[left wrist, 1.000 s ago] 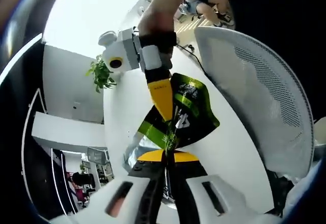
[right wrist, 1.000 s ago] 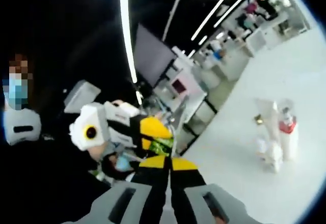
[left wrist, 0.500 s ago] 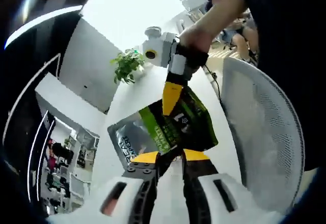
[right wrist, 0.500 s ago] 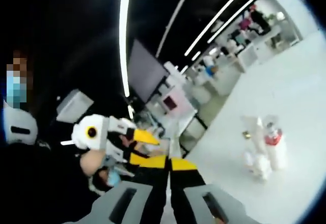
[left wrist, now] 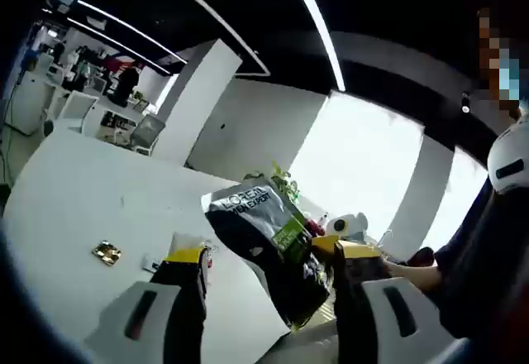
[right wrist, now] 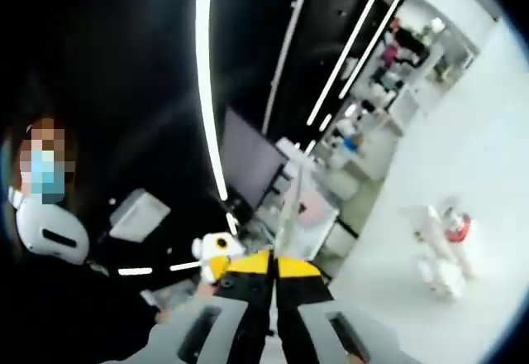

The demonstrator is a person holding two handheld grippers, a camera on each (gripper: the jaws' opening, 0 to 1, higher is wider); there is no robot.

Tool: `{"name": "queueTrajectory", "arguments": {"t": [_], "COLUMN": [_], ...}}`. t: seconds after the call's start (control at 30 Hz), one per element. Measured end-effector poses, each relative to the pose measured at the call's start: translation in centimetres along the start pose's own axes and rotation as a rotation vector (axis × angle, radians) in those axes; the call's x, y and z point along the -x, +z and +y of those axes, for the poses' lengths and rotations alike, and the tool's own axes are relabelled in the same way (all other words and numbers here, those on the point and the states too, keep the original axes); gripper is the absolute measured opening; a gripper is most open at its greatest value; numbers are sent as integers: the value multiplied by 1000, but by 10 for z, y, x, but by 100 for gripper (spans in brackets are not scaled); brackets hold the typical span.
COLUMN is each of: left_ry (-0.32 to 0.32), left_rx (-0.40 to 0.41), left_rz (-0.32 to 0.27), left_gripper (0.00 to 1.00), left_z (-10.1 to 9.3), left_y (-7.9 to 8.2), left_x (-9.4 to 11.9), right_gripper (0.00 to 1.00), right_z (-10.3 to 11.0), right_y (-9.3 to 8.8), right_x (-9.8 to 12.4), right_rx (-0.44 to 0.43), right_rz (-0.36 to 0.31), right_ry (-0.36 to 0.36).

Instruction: Arrange the skincare products in the storage area until every visible bottle or jar stands upright without overlapping.

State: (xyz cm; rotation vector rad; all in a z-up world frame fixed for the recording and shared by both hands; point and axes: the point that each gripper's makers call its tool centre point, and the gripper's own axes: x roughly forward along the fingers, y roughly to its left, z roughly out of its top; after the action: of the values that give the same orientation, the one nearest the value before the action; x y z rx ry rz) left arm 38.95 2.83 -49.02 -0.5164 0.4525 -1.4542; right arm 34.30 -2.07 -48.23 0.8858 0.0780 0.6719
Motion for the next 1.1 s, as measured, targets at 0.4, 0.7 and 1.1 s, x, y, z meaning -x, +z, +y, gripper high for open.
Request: {"name": "queueTrajectory", "arguments": {"t": [0.4,0.7,1.1], "left_ry": [-84,-70,-187], "left_rx": [163,209,183], "left_rz": [13,4,202], "left_gripper": [20,0,0], "left_z": [-12,-6,-26], "left_y": [-8,-1,0], "left_x": [-10,-6,6], "right_gripper": [0,0,0], "right_z": [8,-10,15], "right_y": [1,-3,-24], "right_x": [-8,-6,-8], "right_rx": [-15,94,151], "right_rz": [-31,-3,172], "right_ry": [50,-80,38]}}
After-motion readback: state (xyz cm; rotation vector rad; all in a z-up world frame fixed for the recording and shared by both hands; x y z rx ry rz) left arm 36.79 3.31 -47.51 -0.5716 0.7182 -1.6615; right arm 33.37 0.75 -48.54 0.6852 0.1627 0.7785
